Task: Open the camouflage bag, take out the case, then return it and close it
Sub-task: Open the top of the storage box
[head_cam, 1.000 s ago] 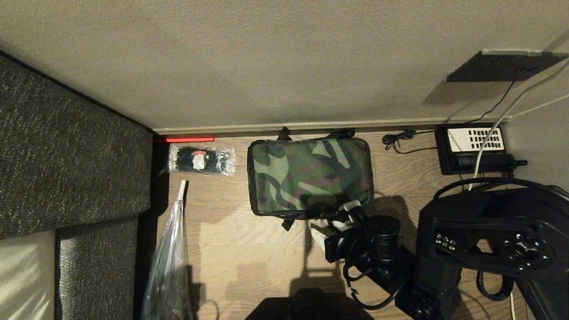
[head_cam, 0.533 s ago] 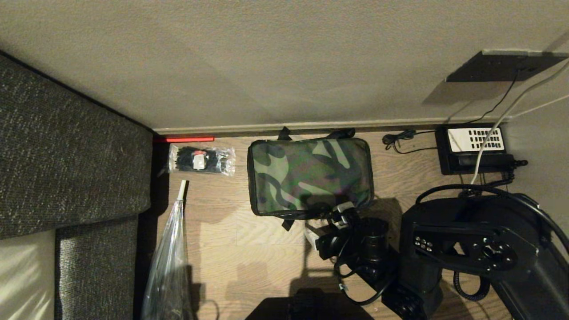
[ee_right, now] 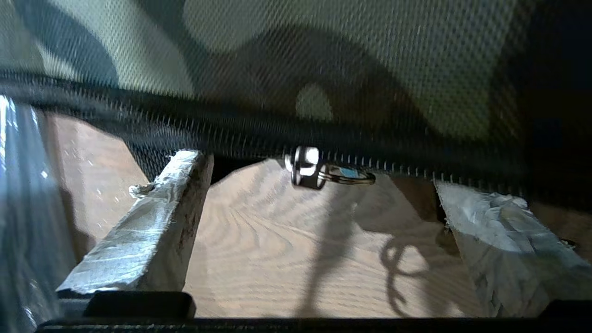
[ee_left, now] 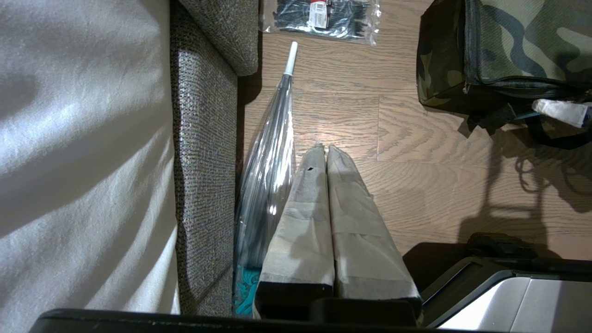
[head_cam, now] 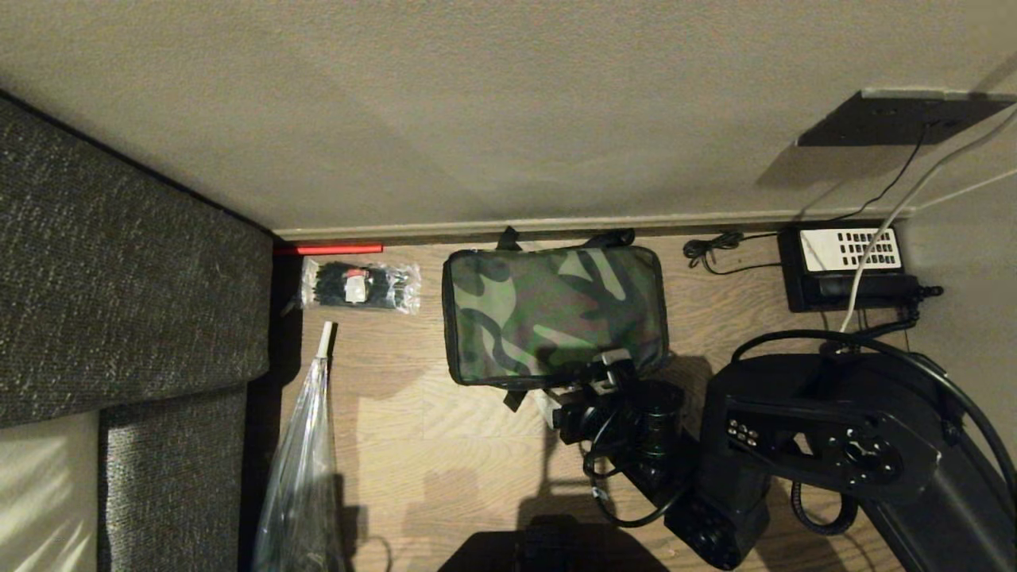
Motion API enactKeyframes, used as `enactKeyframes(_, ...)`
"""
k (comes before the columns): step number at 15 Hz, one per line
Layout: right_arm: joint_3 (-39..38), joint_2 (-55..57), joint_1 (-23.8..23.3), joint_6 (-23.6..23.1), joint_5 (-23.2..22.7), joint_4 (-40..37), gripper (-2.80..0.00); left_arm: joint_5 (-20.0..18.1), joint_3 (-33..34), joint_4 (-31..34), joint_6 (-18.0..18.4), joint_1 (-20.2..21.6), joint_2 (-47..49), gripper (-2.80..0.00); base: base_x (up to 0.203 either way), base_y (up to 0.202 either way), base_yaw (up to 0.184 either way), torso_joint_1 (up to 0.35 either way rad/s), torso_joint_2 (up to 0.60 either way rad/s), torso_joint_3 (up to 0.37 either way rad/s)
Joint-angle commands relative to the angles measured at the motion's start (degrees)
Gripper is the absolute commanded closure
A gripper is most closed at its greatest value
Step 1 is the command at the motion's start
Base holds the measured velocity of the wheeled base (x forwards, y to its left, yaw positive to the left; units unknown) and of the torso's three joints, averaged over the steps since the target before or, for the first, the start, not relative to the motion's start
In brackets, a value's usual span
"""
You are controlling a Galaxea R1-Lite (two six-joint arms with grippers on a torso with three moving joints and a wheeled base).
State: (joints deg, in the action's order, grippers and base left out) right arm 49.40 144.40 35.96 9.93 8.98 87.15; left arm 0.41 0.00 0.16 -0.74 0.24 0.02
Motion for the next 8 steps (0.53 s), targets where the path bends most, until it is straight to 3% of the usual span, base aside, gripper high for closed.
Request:
enactKeyframes(1,0.44,0.35,0.07,0.35,0.07,0.51,-2.80,0.02,0.18,0.02,-0.05,0.02,-0.11,0.00,0.000,0.000,0.000,0.000,0.00,0.000)
enactKeyframes(3,0.79,0.44,0.07,0.26,-0.02,0.51,-2.80,0.02,0.18,0.02,-0.05,0.02,-0.11,0.00,0.000,0.000,0.000,0.000,0.00,0.000)
enactKeyframes(4,0.79,0.44,0.07,0.26,-0.02,0.51,0.00,0.02,0.18,0.02,-0.05,0.02,-0.11,0.00,0.000,0.000,0.000,0.000,0.00,0.000)
enactKeyframes(8,1.32,0.53,0.07,0.00,-0.02,0.51,0.00,0.02,0.18,0.02,-0.05,0.02,-0.11,0.00,0.000,0.000,0.000,0.000,0.00,0.000)
